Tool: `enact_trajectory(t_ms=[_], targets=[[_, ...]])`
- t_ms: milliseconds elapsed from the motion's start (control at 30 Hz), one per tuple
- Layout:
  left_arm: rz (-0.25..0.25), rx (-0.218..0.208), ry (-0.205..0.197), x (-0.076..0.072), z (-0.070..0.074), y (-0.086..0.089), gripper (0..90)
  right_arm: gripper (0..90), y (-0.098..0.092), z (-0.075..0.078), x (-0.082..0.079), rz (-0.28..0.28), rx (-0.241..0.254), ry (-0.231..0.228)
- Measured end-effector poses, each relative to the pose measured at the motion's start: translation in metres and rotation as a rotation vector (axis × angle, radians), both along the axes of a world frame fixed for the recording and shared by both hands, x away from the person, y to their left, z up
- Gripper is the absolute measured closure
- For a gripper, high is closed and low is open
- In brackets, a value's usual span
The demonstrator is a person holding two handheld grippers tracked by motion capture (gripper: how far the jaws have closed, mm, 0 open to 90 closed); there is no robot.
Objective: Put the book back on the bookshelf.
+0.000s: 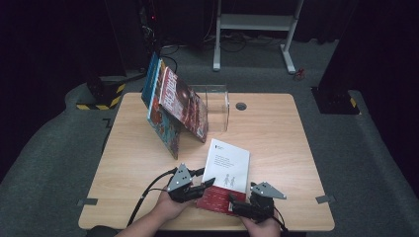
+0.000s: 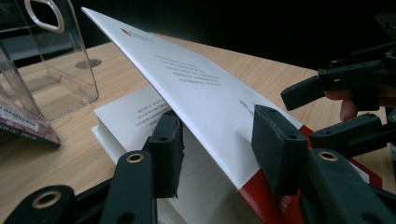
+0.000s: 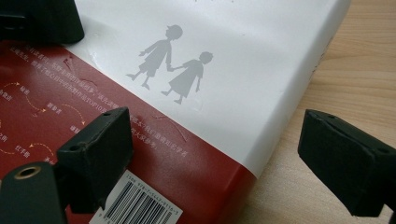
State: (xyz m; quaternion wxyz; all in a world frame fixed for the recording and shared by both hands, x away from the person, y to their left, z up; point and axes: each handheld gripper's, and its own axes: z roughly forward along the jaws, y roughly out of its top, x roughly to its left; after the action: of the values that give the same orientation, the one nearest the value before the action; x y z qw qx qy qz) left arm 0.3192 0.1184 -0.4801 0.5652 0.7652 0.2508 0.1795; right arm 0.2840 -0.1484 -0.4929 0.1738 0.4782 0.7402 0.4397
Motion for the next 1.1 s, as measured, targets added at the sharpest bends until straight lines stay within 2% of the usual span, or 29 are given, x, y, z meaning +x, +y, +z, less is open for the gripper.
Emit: enact_trajectory(t_ms=[100, 300, 500, 600, 667, 833, 1000, 1100], targets=[[-0.003, 0.003, -0.023, -0.002, -0.001, 0.000, 54.3, 8.5, 0.000, 0.000, 0.000, 0.000, 0.007, 0.004], [-0.012, 0.002, -0.036, -0.002, -0.001, 0.001, 54.2, 8.2, -0.001, -0.001, 0.003, -0.002, 0.037, 0.009], [-0.013, -0.009, -0.025, 0.000, -0.004, 0.002, 54.2, 7.3, -0.005, -0.005, 0.010, 0.011, 0.094, 0.035], [-0.014, -0.008, -0.032, -0.001, -0.004, 0.002, 54.2, 7.1, -0.008, -0.009, 0.017, 0.034, 0.148, 0.053], [-0.013, -0.009, -0.031, 0.000, -0.004, 0.002, 54.2, 6.9, -0.008, -0.009, 0.018, 0.038, 0.158, 0.059], [0.001, -0.015, -0.004, 0.002, -0.005, 0.004, 54.2, 6.7, -0.010, -0.014, 0.027, 0.047, 0.208, 0.089], [-0.001, -0.016, -0.015, 0.001, -0.005, 0.004, 54.2, 6.8, -0.016, -0.016, 0.032, 0.059, 0.250, 0.132], [-0.005, -0.016, -0.036, -0.001, -0.005, 0.004, 54.2, 6.8, -0.018, -0.018, 0.032, 0.063, 0.277, 0.146]])
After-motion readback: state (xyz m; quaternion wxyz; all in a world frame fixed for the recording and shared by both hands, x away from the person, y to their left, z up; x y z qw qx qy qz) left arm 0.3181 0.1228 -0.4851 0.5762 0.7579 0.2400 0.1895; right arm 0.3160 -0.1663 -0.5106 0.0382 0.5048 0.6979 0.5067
